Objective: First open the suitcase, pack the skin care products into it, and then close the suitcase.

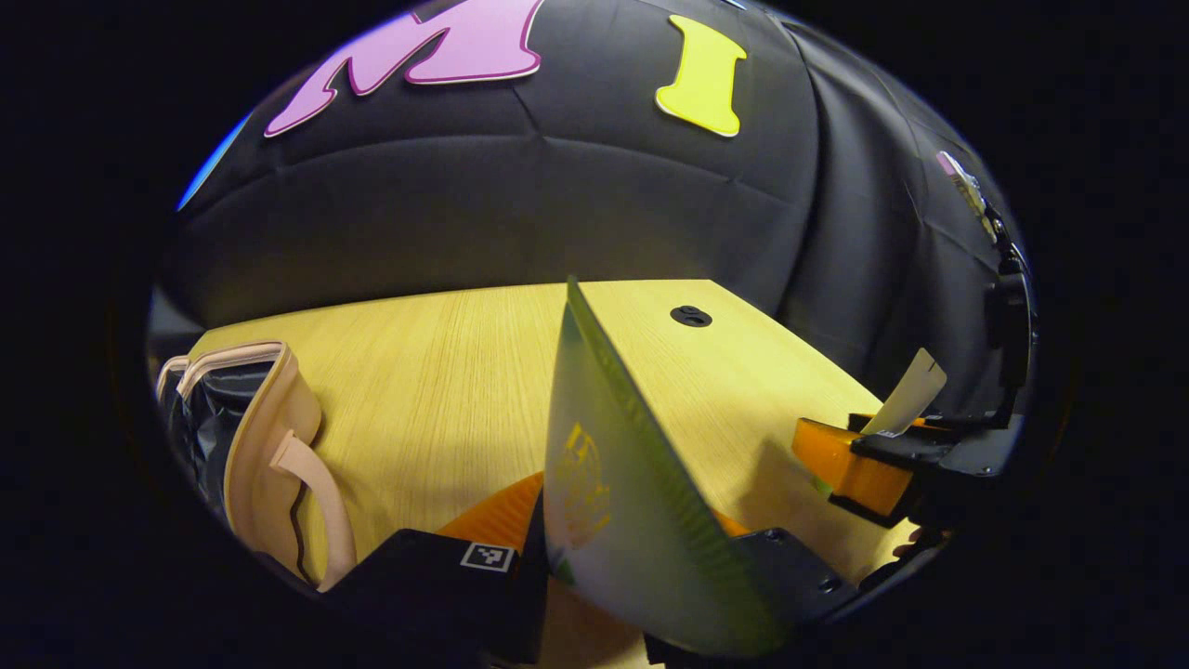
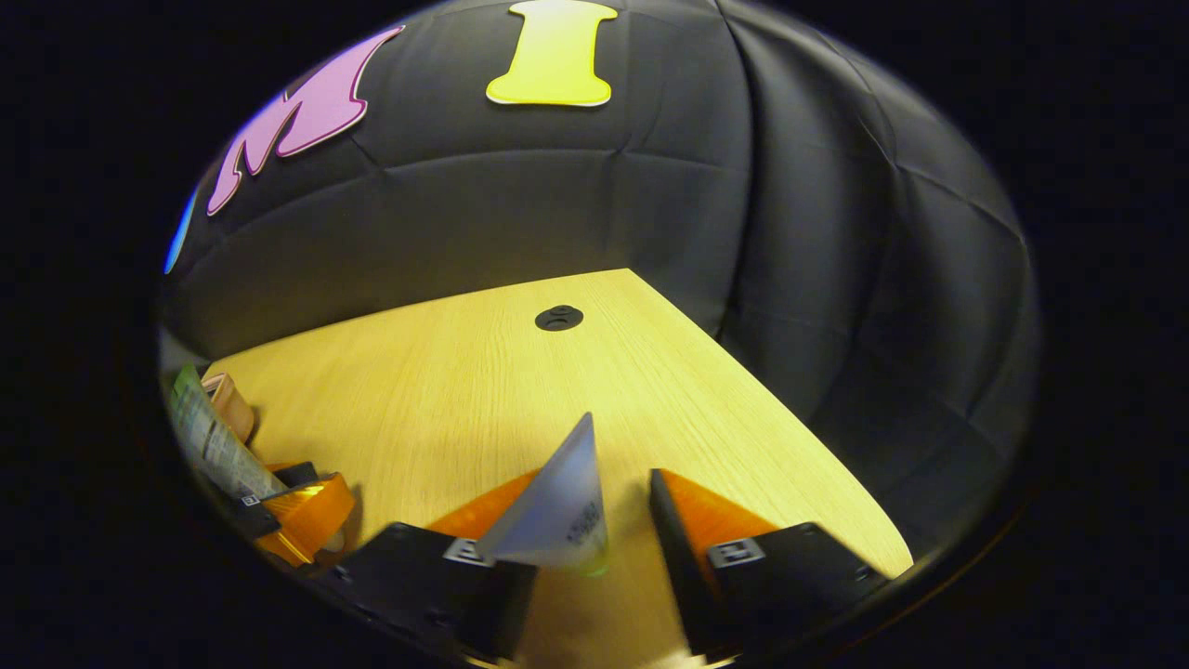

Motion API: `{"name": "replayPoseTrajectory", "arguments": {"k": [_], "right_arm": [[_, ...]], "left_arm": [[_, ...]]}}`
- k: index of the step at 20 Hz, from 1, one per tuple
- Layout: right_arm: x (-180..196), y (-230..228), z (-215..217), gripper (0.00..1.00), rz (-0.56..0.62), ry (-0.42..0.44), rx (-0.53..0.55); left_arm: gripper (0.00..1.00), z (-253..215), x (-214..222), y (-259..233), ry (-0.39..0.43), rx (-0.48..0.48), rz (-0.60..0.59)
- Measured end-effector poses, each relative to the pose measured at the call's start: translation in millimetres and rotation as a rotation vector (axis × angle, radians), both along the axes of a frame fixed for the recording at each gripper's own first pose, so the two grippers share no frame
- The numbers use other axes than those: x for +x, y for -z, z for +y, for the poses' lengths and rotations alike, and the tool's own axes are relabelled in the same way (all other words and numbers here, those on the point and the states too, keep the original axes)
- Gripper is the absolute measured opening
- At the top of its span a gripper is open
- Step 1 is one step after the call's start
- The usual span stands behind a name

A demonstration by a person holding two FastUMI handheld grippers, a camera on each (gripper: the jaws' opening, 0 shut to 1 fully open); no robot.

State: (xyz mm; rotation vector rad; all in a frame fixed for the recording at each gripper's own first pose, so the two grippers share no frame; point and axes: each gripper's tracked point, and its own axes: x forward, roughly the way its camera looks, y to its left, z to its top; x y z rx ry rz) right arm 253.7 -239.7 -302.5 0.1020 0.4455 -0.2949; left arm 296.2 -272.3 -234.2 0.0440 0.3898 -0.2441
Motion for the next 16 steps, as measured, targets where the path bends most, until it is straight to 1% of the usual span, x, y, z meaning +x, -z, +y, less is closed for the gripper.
{"name": "replayPoseTrajectory", "arguments": {"k": [2,3,4,6,7,8,9,13,16], "right_arm": [[0.4,-5.2,4.0,0.37,0.001,-0.022,-0.024],[0.5,-6.9,10.0,0.23,-0.007,-0.046,-0.031],[-3.8,-11.5,14.1,0.29,-0.010,-0.067,-0.051],[-17.1,-26.0,24.4,0.27,-0.019,-0.115,-0.088],[-24.7,-35.4,31.0,0.20,-0.028,-0.135,-0.098],[-32.9,-45.4,36.6,0.27,-0.040,-0.152,-0.108],[-41.7,-58.3,42.2,0.27,-0.060,-0.163,-0.115],[-82.2,-107.6,72.2,0.27,-0.113,-0.206,-0.117],[-111.3,-142.3,109.4,0.27,-0.139,-0.256,-0.103]], "left_arm": [[0.48,6.1,-2.5,0.5,-0.011,-0.010,0.003],[0.48,9.6,-4.1,0.6,-0.015,-0.018,0.003],[0.48,11.9,-5.7,0.0,-0.020,-0.028,0.006],[0.47,18.9,-11.7,-3.2,-0.033,-0.062,0.004],[0.47,22.7,-16.0,-8.3,-0.040,-0.077,-0.003],[0.48,28.2,-21.4,-14.7,-0.046,-0.086,-0.014],[0.44,35.2,-27.5,-22.7,-0.051,-0.094,-0.028],[0.43,68.4,-64.7,-68.7,-0.068,-0.116,-0.096],[0.43,111.7,-106.0,-110.7,-0.100,-0.138,-0.145]]}}
